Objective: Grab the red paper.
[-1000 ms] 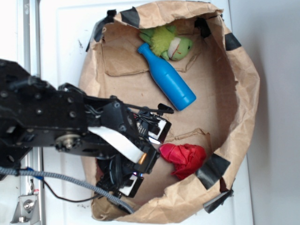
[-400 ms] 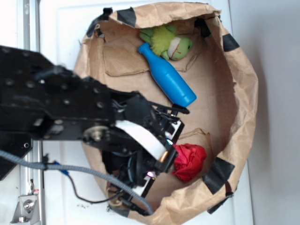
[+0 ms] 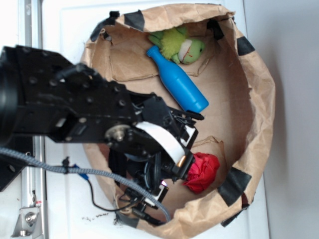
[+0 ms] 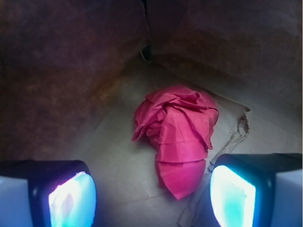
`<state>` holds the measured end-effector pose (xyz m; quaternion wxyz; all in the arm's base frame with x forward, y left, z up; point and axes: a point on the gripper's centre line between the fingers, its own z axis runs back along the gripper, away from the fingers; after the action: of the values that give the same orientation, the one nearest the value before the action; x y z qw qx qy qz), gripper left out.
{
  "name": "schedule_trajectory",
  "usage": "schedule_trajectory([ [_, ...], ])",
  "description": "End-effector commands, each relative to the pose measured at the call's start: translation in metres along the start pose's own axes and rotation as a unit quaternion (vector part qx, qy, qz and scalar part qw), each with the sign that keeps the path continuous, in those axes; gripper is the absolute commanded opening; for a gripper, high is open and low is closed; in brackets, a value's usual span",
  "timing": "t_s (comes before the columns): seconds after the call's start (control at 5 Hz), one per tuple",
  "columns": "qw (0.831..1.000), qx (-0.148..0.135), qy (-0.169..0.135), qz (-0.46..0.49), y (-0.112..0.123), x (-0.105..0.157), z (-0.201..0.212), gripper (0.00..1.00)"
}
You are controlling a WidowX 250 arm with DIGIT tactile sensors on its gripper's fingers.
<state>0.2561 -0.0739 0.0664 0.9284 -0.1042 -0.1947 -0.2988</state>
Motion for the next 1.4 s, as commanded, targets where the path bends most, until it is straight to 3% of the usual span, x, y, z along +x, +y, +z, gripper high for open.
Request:
schedule_trajectory([
  [0.0, 0.999, 0.030, -0.029, 0.017, 0.017, 0.014, 0.014, 1.00],
  [0.4, 0.999, 0.027, -0.045, 0.008, 0.016, 0.027, 0.019, 1.00],
  [0.6, 0.999, 0.026, -0.038, 0.005, 0.015, 0.032, 0.009, 1.00],
  [1.0, 0.999, 0.025, -0.035, 0.013, 0.021, 0.027, -0.056, 1.00],
  [1.2, 0.997, 0.044, -0.061, 0.034, 0.024, 0.028, -0.044, 0.00],
])
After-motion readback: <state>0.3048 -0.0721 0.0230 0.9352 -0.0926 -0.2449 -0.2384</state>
